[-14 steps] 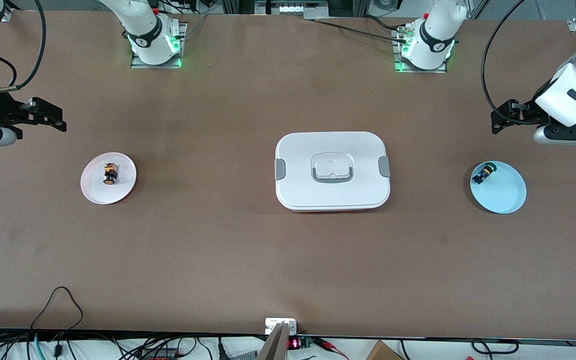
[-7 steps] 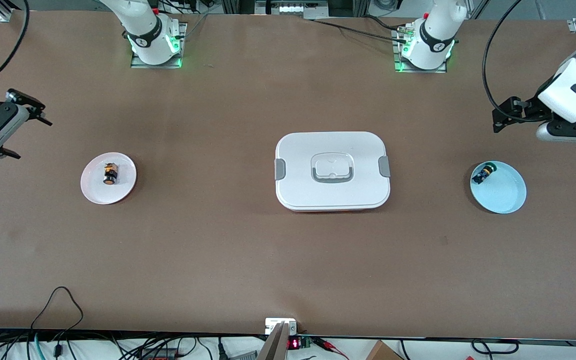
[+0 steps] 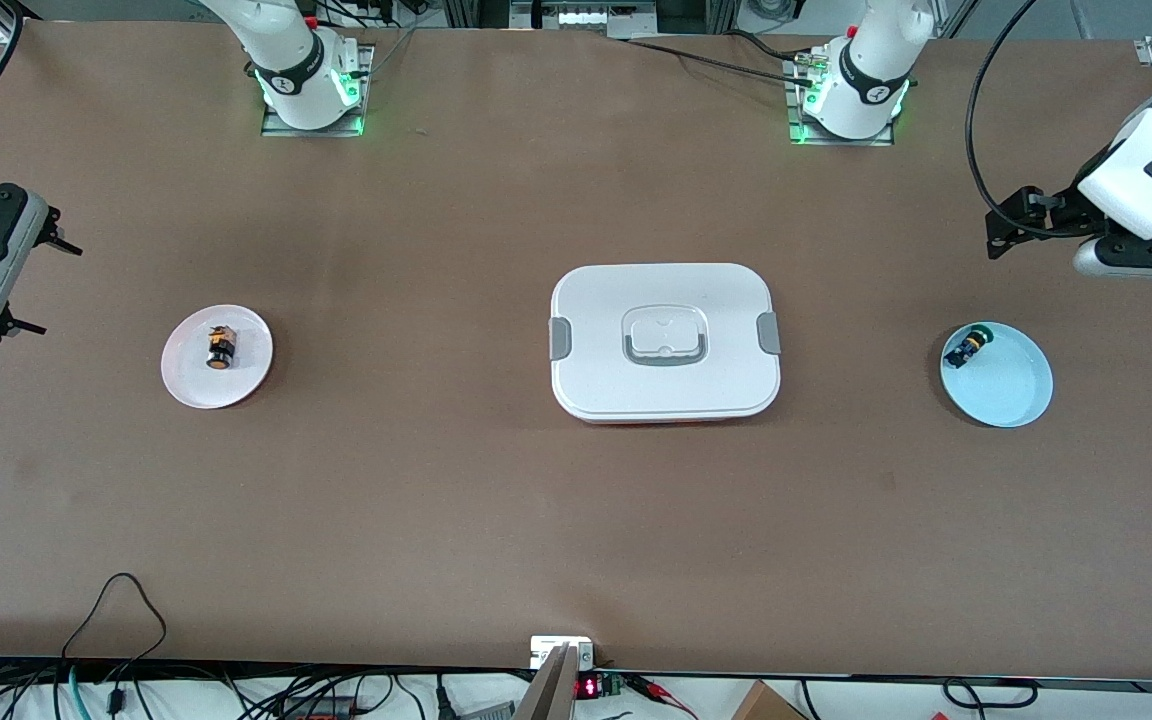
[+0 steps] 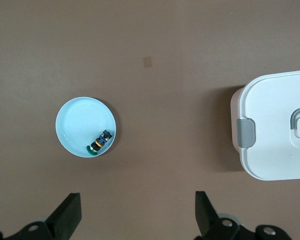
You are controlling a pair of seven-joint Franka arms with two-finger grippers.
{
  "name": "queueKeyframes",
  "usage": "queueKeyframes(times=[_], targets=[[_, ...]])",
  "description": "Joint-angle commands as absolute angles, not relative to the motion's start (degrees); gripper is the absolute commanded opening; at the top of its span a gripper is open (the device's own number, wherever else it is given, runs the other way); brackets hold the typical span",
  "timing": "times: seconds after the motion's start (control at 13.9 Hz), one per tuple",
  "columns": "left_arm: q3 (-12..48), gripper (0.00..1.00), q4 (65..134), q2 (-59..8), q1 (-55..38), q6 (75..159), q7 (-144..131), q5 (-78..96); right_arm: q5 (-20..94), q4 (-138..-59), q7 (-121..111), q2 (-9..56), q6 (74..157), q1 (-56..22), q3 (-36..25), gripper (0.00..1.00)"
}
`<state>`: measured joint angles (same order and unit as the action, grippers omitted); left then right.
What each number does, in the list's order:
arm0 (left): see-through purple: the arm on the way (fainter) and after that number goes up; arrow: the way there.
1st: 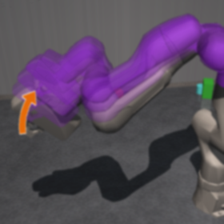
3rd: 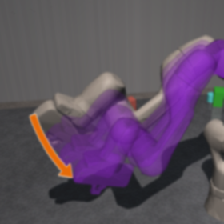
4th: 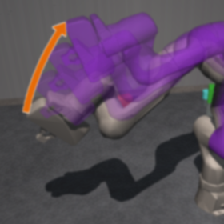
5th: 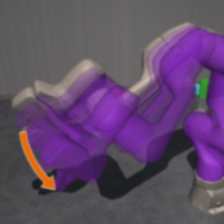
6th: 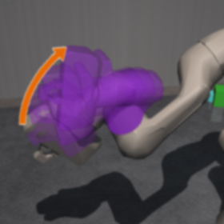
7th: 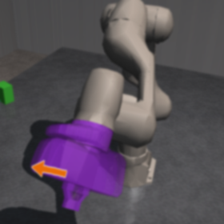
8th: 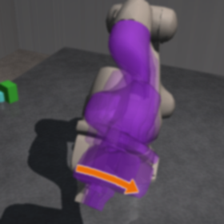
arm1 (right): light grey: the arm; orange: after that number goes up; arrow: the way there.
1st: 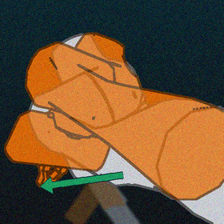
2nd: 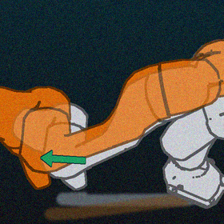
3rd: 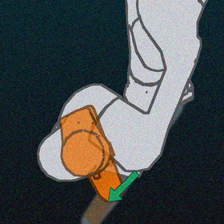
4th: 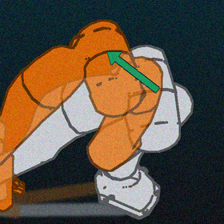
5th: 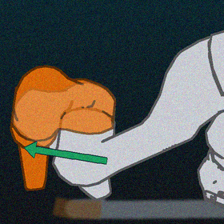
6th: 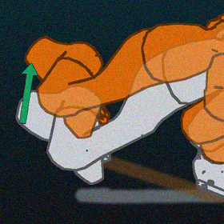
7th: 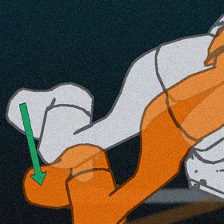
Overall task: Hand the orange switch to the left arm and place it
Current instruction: 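Move the right gripper down over the orange switch in the white dish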
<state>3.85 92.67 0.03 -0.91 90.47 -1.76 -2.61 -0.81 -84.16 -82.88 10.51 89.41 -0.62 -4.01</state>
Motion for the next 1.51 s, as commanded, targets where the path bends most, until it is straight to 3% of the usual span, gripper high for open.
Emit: queueKeyframes(times=[0.0, 0.36, 0.93, 1.43], targets=[[3.87, 1.00, 90.88, -0.70, -0.88, 89.03, -1.58, -1.76, -2.55, -84.36, -85.87, 13.87, 89.64, -0.35, -3.60, 1.00], [3.60, 1.00, 90.88, -0.79, -0.70, 88.95, -1.58, -1.76, -1.93, -92.78, -85.96, 18.20, 97.53, 0.18, -3.69, 1.00], [3.60, 1.00, 90.97, -1.32, -0.70, 89.47, -1.58, -1.76, -4.39, -128.73, -85.69, 6.25, 132.32, 0.35, -3.78, 1.00], [3.25, 1.00, 90.97, -1.58, 0.09, 89.65, -1.49, -1.85, -4.39, -135.96, -92.36, 12.04, 152.03, 4.22, -3.69, 1.00]])
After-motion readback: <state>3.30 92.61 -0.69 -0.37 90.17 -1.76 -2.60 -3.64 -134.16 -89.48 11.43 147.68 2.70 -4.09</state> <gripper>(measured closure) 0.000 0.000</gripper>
